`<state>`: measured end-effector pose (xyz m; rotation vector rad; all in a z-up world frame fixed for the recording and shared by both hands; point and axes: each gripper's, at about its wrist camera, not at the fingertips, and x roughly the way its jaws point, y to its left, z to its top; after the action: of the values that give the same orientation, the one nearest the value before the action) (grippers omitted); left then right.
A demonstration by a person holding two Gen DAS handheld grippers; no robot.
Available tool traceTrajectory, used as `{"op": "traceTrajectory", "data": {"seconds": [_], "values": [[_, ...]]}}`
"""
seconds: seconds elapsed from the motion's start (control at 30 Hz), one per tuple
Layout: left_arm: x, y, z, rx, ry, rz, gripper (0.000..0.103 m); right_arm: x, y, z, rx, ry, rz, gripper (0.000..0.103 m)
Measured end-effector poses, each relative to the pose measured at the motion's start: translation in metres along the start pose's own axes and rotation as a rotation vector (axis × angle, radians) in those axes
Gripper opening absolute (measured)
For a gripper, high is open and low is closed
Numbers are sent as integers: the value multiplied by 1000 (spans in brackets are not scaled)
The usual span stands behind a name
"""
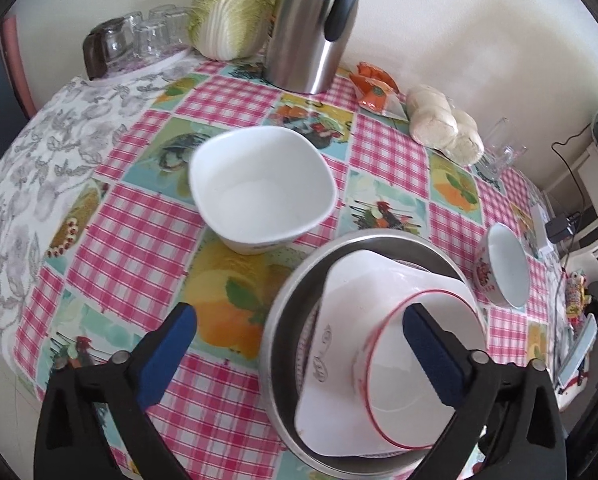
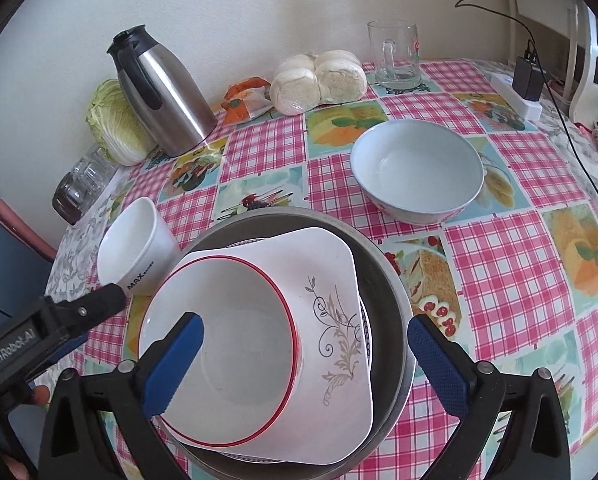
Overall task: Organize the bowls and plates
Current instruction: 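Open both tools and release the red-rimmed bowl, then move both tools to the rim of the white square MAX bowl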
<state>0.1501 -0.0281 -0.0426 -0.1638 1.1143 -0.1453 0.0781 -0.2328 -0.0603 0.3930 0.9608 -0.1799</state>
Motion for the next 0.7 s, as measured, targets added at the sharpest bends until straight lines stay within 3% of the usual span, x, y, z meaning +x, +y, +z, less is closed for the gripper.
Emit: {"op": "traceTrajectory", "data": {"seconds": [0.7], "values": [[-10, 68, 19, -127, -103, 88, 103, -4, 16, -5, -102, -41, -71, 103]]}}
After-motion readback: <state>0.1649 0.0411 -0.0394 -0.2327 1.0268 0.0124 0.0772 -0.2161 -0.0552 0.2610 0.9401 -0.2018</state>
